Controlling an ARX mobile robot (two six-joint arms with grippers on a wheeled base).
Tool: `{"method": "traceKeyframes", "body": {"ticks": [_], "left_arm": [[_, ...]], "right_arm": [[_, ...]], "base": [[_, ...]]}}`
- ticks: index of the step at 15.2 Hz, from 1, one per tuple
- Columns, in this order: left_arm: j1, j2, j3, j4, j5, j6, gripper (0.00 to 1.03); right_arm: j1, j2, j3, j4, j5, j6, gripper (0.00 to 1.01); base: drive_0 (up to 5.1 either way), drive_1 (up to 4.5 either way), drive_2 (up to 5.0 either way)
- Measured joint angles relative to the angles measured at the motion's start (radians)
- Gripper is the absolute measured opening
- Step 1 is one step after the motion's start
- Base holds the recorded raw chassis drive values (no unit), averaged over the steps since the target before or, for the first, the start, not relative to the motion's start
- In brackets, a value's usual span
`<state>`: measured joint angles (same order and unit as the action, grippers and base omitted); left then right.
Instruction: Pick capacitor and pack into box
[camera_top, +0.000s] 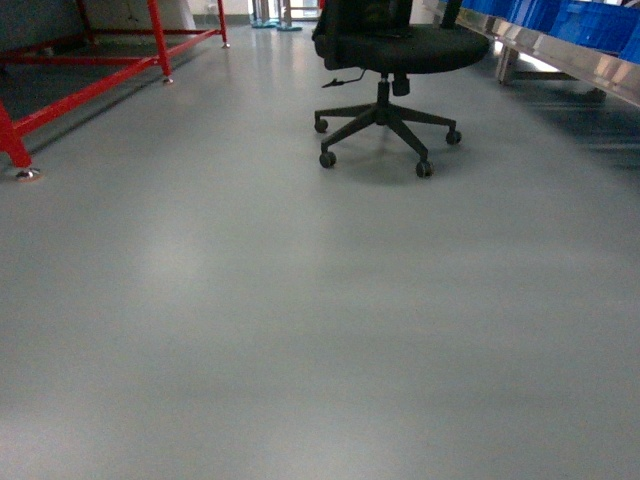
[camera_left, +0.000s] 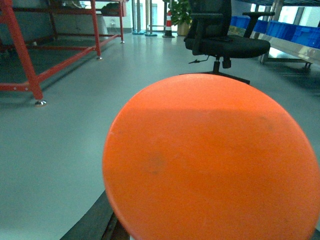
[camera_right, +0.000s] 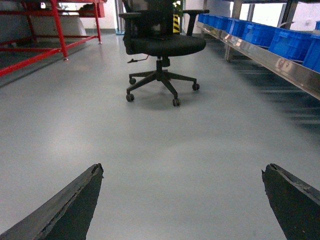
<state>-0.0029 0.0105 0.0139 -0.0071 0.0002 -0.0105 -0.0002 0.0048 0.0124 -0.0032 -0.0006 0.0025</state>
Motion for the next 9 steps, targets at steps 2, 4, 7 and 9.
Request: {"method": "traceKeyframes", "body": {"ticks": [2,4,7,9], "left_arm": [[0.000,0.000,0.000,0.000,-0.001,0.000,0.44],[0.000,0.000,0.000,0.000,0.000,0.000,0.44],[0.000,0.000,0.000,0.000,-0.001,0.000,0.44],[0.000,0.000,0.000,0.003,-0.001,0.000,0.44]], "right_arm": [[0.000,0.000,0.000,-0.003,0.001,0.000,0.98],[0.000,0.000,0.000,-0.002,0.000,0.000,0.98],[0.000,0.000,0.000,-0.002,0.000,0.000,0.98],[0.000,0.000,0.000,-0.001,0.000,0.000,0.98]], "base": [[-5.0,2.45,2.5],[-5.0,2.47,2.5],[-4.9,2.51,2.5],[-4.9,2.55,2.5]]}}
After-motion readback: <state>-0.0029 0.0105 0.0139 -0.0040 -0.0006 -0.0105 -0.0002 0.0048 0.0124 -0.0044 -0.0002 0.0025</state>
